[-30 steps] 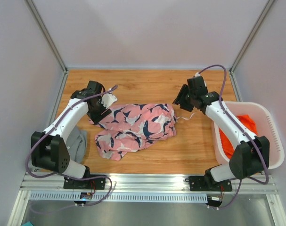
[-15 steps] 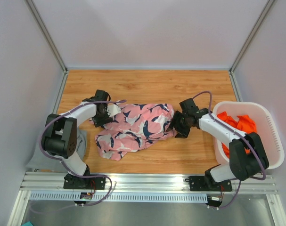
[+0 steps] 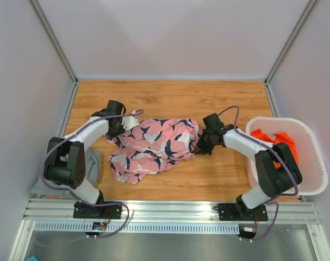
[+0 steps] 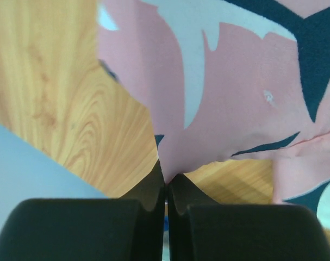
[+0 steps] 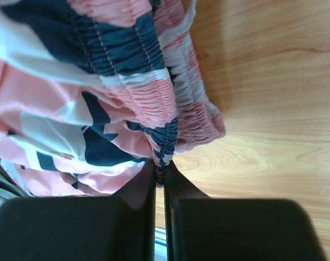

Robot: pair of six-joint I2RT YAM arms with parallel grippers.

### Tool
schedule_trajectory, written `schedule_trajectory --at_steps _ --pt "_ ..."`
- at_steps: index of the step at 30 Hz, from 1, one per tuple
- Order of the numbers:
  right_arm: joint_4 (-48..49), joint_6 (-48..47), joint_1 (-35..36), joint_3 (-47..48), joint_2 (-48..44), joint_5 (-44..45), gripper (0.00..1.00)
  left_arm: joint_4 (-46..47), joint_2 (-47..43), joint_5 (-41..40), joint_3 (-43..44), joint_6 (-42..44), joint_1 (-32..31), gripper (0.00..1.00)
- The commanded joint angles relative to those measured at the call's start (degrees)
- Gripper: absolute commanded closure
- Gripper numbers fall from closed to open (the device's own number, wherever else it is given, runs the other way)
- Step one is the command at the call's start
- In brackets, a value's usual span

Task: Fold and stack the mixed laundry pile
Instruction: Flatten out the shorts at the center of the board.

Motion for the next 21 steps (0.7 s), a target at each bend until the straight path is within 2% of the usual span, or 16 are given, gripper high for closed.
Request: schedule_trajectory --at_steps 1,4,7,10,16,21 --pt "-0.8 -0.8 0.1 4.1 -3.4 2.3 1.00 -4.1 -6.0 0.5 4.4 -2.8 -0.1 1.00" --pt "-6.2 -3.6 0.1 7.5 -7.9 5.0 1.00 -8.5 -9.0 -1.0 7.8 -3.7 0.0 1.00" --pt "-15.8 -8.0 0.1 14.1 -13.0 8.9 1.00 -14.6 -12.2 -2.7 13.8 -4.7 0.6 1.00" --pt "-22.8 -14.7 0.0 23.9 -17.2 11.9 1.00 -21.2 -15.6 -4.0 24.0 -5.4 1.2 1.00" --pt "-31.1 -24.7 0.1 39.8 -24.3 8.5 1.00 -33.2 -24.2 -4.4 37.5 -7.1 1.2 1.00" --pt "-32.3 -26.9 0.1 47.4 -29.8 5.6 1.00 -35.9 -29.7 -5.1 44.2 -7.2 1.2 1.00"
